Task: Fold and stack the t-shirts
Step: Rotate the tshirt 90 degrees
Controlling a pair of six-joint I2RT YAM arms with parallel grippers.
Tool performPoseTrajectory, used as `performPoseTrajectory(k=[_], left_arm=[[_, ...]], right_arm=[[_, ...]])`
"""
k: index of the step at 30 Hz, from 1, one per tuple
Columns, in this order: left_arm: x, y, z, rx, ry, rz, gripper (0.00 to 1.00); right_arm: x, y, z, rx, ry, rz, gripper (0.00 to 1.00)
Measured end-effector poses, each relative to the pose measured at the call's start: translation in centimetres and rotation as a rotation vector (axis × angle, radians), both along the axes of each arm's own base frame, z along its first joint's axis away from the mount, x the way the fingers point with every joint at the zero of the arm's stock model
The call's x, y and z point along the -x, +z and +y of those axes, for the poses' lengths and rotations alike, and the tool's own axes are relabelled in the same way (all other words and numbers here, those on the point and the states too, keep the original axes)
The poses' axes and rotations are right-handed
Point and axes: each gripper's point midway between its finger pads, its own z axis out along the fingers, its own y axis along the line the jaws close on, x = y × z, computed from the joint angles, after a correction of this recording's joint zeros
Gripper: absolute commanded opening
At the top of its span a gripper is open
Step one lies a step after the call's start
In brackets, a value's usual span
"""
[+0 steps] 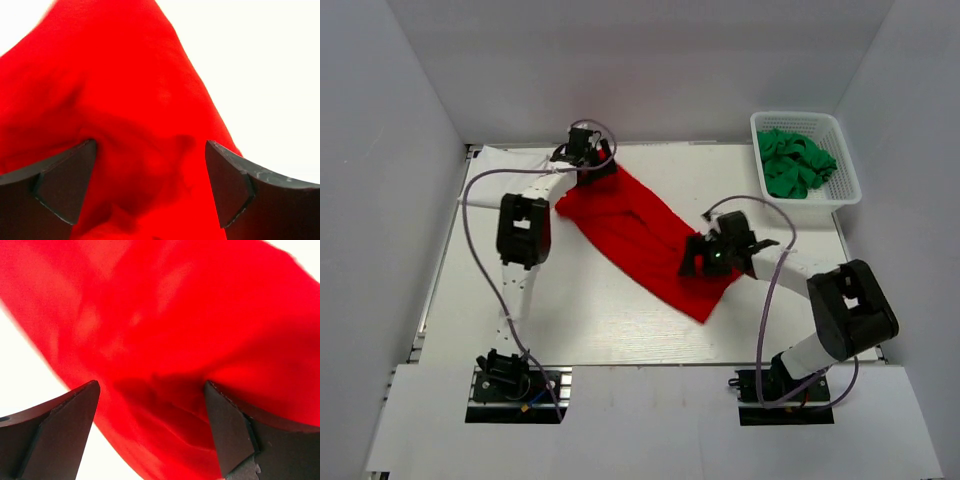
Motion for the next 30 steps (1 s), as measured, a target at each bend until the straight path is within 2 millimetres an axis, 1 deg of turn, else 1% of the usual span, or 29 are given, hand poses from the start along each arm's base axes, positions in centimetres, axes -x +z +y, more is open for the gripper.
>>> performPoseTrajectory(k=[1,2,3,4,5,6,7,9,11,12,13,14,18,20,21,23,24,26,27,28,29,30], left_arm=[[-3.5,0.4,-1.4,0.027,-0.026,-0.054,1.0],[-6.5,0.4,-2.9,0.063,-0.059,-0.102,1.0],[-9.3,1.1,-4.7,0.114,-0.09,-0.175,1.0],[-11.1,1.3,-6.2,0.165,-0.119,-0.241,1.0],[-12.2,1.4,-7.6,0.227,-0.149,-0.303,1.0],[-12.2,1.4,-9.1,0.298,-0.178,-0.337,1.0],[-12.1,1.8,-10.3,0.356,-0.196,-0.359,1.0],[-12.2,2.7,-13.2,0.454,-0.241,-0.403,1.0],[-12.1,2.7,-15.9,0.51,-0.29,-0.457,1.0],[-11.6,2.8,-17.5,0.536,-0.309,-0.483,1.0],[-11.0,3.0,-18.6,0.552,-0.321,-0.495,1.0],[-10.5,3.1,-19.7,0.562,-0.328,-0.505,1.0],[-9.1,3.8,-22.5,0.585,-0.365,-0.524,1.0],[-8.8,3.9,-23.2,0.589,-0.374,-0.526,1.0],[-8.8,4.0,-23.2,0.586,-0.373,-0.53,1.0],[-9.2,4.5,-22.8,0.561,-0.367,-0.551,1.0],[-9.5,5.1,-22.4,0.543,-0.367,-0.565,1.0],[-9.9,7.1,-21.7,0.51,-0.369,-0.598,1.0],[-9.8,8.5,-21.4,0.495,-0.374,-0.612,1.0],[-9.5,10.3,-21.2,0.484,-0.39,-0.625,1.0],[-9.0,12.5,-20.7,0.468,-0.406,-0.636,1.0],[-8.4,15.3,-20.3,0.452,-0.424,-0.655,1.0]], right_arm=[[1.3,0.1,1.6,-0.017,0.084,0.011,0.9],[2.9,0.1,3.2,-0.026,0.169,0.024,0.9],[4.5,0.2,4.5,-0.034,0.245,0.039,0.9],[6.3,0.3,5.7,-0.029,0.327,0.062,0.9],[8.0,0.4,6.7,-0.018,0.4,0.076,0.9],[9.5,0.5,7.4,-0.012,0.47,0.086,0.86],[11.3,0.6,8.0,-0.011,0.545,0.105,0.86],[14.3,0.7,8.2,0.0,0.659,0.149,0.85],[15.7,0.8,8.1,0.016,0.716,0.176,0.85],[15.9,1.0,8.0,0.022,0.735,0.181,0.85],[16.0,1.1,7.9,0.022,0.747,0.182,0.9],[16.1,1.2,7.8,0.025,0.758,0.183,0.9],[16.3,1.8,7.9,0.014,0.793,0.177,0.9],[16.1,2.7,8.5,-0.011,0.802,0.156,0.9],[15.9,3.3,8.8,-0.025,0.805,0.134,0.9],[15.1,5.0,9.5,-0.052,0.797,0.067,0.9],[14.6,5.9,9.9,-0.064,0.789,0.023,0.9],[13.6,7.5,10.2,-0.076,0.756,-0.051,0.9],[13.2,8.3,10.2,-0.08,0.738,-0.083,0.9],[12.9,8.8,10.2,-0.079,0.714,-0.107,0.9],[12.3,9.4,10.0,-0.075,0.673,-0.132,0.9],[11.9,9.6,9.8,-0.071,0.64,-0.151,0.9]])
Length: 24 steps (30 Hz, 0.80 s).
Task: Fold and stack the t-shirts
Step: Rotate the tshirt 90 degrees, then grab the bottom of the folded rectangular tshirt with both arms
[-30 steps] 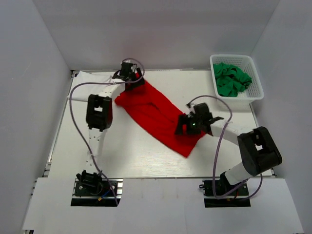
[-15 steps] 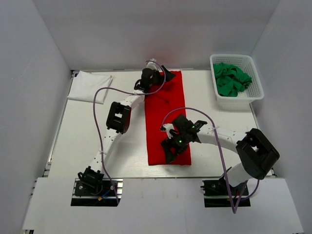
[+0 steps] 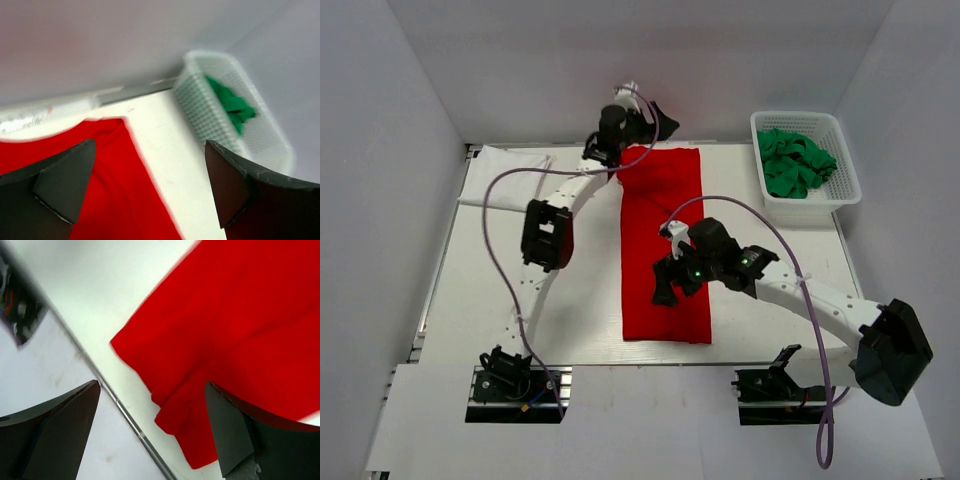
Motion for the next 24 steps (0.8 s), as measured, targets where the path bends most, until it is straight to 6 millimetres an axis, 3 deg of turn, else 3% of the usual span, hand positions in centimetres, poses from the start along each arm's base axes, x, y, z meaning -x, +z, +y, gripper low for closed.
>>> performPoseTrajectory(k=[1,3,4,6,8,9,11,13,15,17,19,20,22,24], left_arm=[[0.8,2.8,0.4,-0.013,-0.01,-0.022,1.0],[3.0,10.1,1.5,-0.039,-0.018,-0.106,1.0],[5.0,14.1,2.3,-0.05,-0.019,-0.142,1.0],[9.8,20.0,4.5,-0.067,0.003,-0.167,1.0],[16.0,23.6,7.5,-0.066,0.03,-0.175,1.0],[19.1,23.2,8.7,-0.071,0.032,-0.149,1.0],[25.6,20.7,11.1,-0.073,0.023,-0.084,1.0],[30.5,15.5,12.2,-0.099,-0.01,0.04,1.0],[33.8,7.9,12.2,-0.159,-0.058,0.235,1.0],[37.8,-1.1,12.2,-0.254,-0.113,0.488,1.0],[43.4,-8.8,13.2,-0.358,-0.168,0.739,1.0],[46.4,-11.3,13.8,-0.401,-0.196,0.842,0.96],[50.4,-13.5,14.5,-0.455,-0.247,0.961,0.92],[52.1,-13.6,14.1,-0.471,-0.289,0.993,0.85]], right_arm=[[-0.5,0.1,-0.4,0.0,-0.053,-0.004,0.9],[-1.3,-0.5,-1.5,0.019,-0.169,0.014,0.9],[-1.5,-0.9,-2.2,0.034,-0.223,0.03,0.9],[-1.7,-2.4,-4.0,0.081,-0.348,0.083,0.9],[-1.2,-3.7,-6.0,0.133,-0.466,0.148,0.9],[-0.9,-4.2,-6.9,0.149,-0.512,0.168,0.9],[0.1,-5.0,-8.4,0.169,-0.583,0.219,0.9],[1.5,-5.9,-9.5,0.18,-0.623,0.268,0.9],[3.0,-7.0,-10.1,0.196,-0.631,0.323,0.9],[4.3,-7.9,-10.3,0.21,-0.623,0.38,0.9],[5.1,-8.3,-10.2,0.209,-0.615,0.418,0.9],[5.4,-8.4,-10.2,0.208,-0.613,0.433,0.9],[5.7,-8.7,-10.1,0.204,-0.616,0.456,0.88],[6.1,-9.1,-10.2,0.213,-0.619,0.479,0.84]])
